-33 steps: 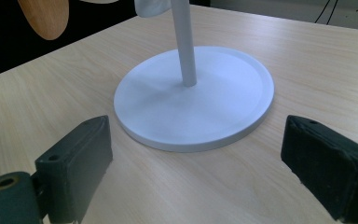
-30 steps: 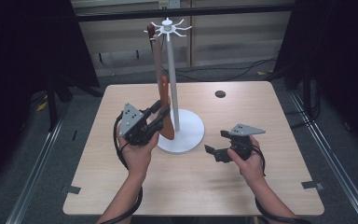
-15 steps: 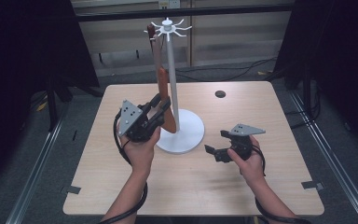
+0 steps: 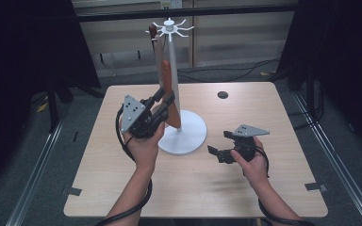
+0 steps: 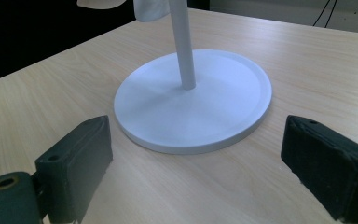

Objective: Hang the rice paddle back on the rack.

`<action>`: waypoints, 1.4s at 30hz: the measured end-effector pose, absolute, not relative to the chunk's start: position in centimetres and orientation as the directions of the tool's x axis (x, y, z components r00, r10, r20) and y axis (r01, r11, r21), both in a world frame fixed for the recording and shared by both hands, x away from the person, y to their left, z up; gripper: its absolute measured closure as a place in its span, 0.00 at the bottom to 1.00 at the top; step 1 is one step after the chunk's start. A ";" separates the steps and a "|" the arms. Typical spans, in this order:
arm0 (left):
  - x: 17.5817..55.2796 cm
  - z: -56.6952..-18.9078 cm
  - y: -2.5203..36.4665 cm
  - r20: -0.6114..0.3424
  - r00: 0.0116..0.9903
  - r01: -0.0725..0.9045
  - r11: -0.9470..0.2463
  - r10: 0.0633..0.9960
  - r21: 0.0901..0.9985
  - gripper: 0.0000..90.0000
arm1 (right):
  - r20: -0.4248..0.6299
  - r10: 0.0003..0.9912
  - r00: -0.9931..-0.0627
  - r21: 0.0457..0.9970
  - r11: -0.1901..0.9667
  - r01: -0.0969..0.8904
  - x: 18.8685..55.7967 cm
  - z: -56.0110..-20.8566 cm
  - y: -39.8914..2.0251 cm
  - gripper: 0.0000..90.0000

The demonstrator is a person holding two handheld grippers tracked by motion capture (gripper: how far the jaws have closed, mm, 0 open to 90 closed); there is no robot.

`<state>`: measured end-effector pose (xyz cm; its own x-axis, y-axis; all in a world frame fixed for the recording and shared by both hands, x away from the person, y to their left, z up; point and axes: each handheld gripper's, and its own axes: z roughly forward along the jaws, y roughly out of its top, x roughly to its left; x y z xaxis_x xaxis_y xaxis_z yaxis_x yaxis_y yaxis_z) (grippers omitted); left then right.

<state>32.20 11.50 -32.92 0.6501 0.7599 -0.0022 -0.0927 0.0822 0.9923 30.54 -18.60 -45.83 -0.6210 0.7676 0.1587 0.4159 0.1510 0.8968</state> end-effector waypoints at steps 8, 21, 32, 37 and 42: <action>32.3 -32.5 11.4 0.009 0.647 -0.110 0.082 0.762 0.991 0.74 | 0.157 0.766 -0.623 0.895 0.156 0.417 30.6 -45.9 -18.6 0.10; 32.5 -31.5 10.9 0.023 0.637 -0.138 0.084 0.770 0.987 0.74 | 0.159 0.765 -0.624 0.896 0.154 0.417 30.5 -45.9 -18.6 0.10; 33.1 -30.4 10.1 0.046 0.593 -0.175 0.073 0.804 0.982 0.74 | 0.164 0.766 -0.621 0.896 0.149 0.419 30.5 -45.8 -18.7 0.10; 33.4 -29.9 9.7 0.052 0.566 -0.193 0.071 0.823 0.979 0.74 | 0.165 0.764 -0.623 0.898 0.145 0.416 30.5 -45.7 -18.7 0.10; 33.6 -29.5 9.2 0.080 0.535 -0.202 0.035 0.841 0.979 0.74 | 0.173 0.764 -0.621 0.898 0.136 0.417 30.7 -45.6 -18.7 0.10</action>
